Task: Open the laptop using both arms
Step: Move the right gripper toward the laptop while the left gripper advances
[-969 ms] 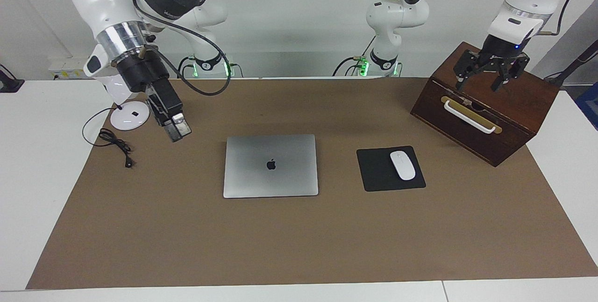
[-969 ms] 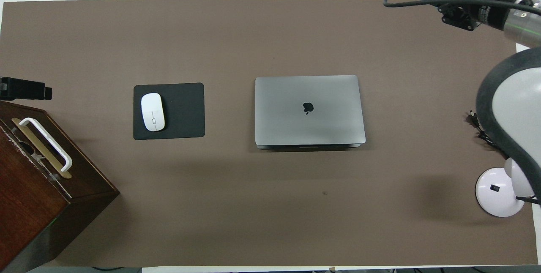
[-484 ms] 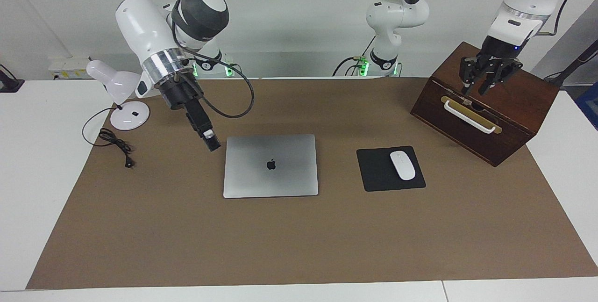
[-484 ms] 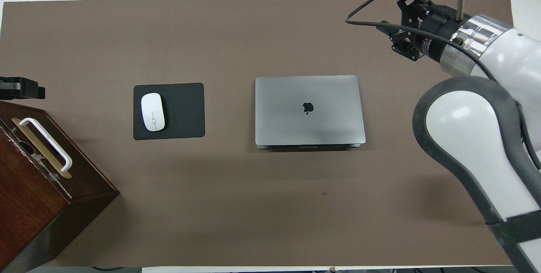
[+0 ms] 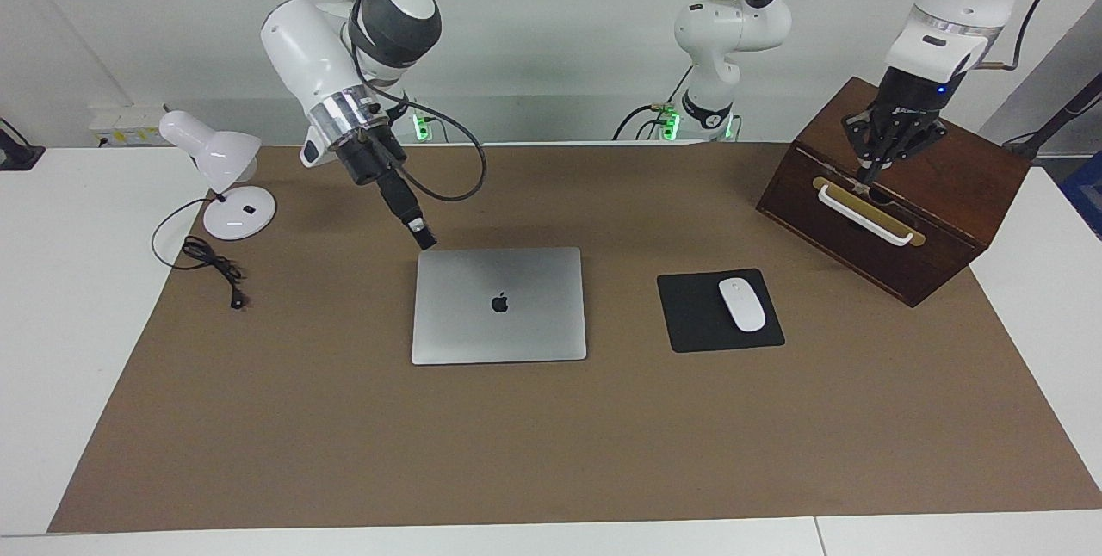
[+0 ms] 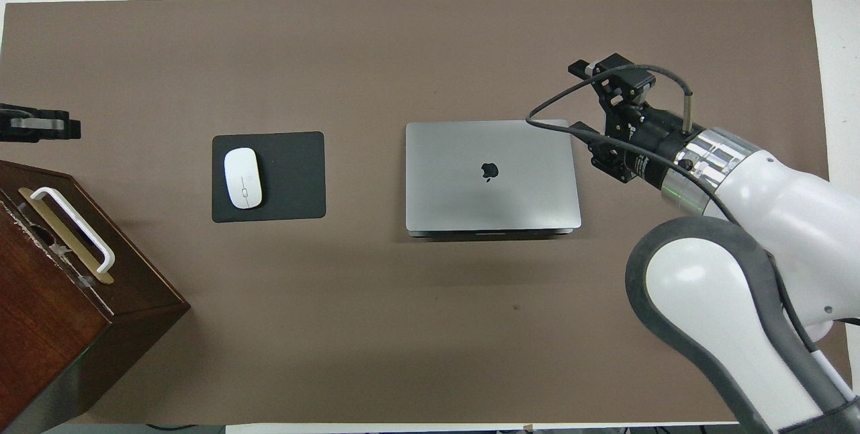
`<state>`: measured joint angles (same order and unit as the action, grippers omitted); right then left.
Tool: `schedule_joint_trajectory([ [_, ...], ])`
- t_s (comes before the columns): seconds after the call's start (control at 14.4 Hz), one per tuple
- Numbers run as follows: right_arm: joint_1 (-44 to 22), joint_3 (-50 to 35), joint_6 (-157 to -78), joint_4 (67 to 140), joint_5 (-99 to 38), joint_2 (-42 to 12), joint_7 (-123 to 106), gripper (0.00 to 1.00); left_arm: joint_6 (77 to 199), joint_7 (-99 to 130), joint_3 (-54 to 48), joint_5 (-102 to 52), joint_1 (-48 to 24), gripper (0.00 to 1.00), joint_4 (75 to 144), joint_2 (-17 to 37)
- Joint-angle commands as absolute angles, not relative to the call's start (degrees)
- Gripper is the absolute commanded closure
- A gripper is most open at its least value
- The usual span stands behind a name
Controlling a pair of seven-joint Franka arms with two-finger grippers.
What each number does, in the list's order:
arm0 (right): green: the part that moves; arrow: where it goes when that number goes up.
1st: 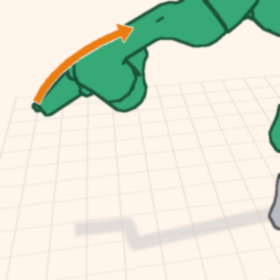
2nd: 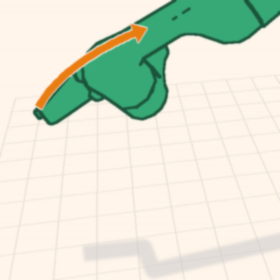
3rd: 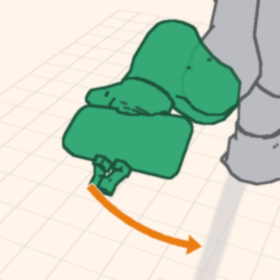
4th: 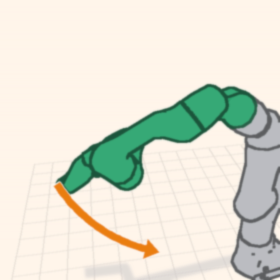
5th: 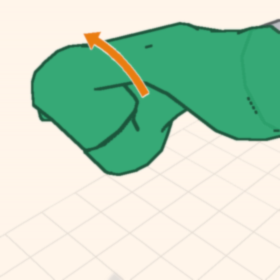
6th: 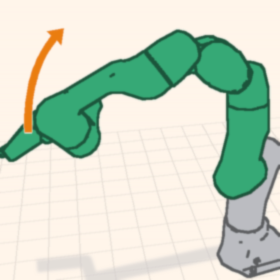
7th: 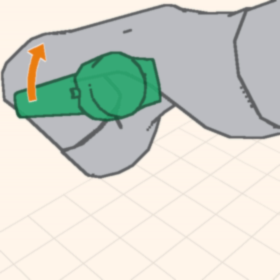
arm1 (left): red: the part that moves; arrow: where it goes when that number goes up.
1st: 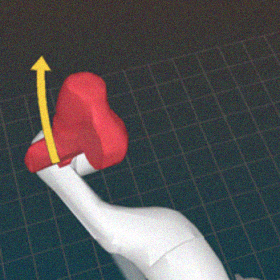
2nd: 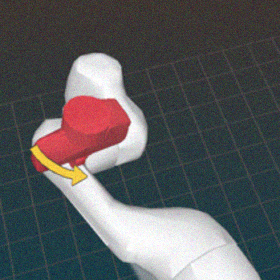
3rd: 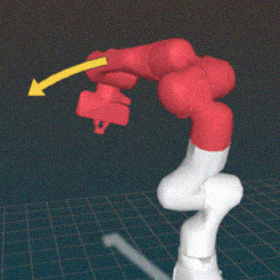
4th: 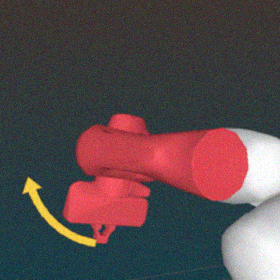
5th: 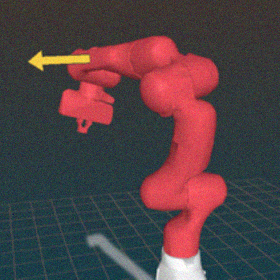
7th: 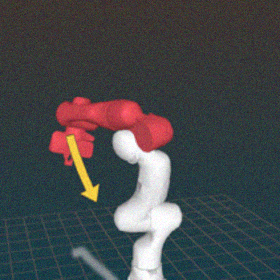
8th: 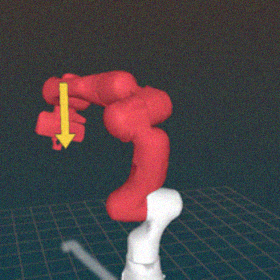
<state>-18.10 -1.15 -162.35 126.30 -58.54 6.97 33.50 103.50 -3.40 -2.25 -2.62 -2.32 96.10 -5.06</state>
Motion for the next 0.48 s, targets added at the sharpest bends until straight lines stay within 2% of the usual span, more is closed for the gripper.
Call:
schedule_joint_trajectory([
  [0.0, -19.2, -1.7, -163.0, 131.9, -60.1, 11.1, 36.8, 0.00, 110.1, -3.4, -1.8, -3.8, -5.3, 1.00, 101.8, -7.1],
  [0.42, -19.4, -3.3, -162.2, 139.9, -60.1, 14.7, 38.8, 0.00, 130.5, -2.9, -1.8, -4.3, -11.2, 1.00, 120.4, -14.6],
])
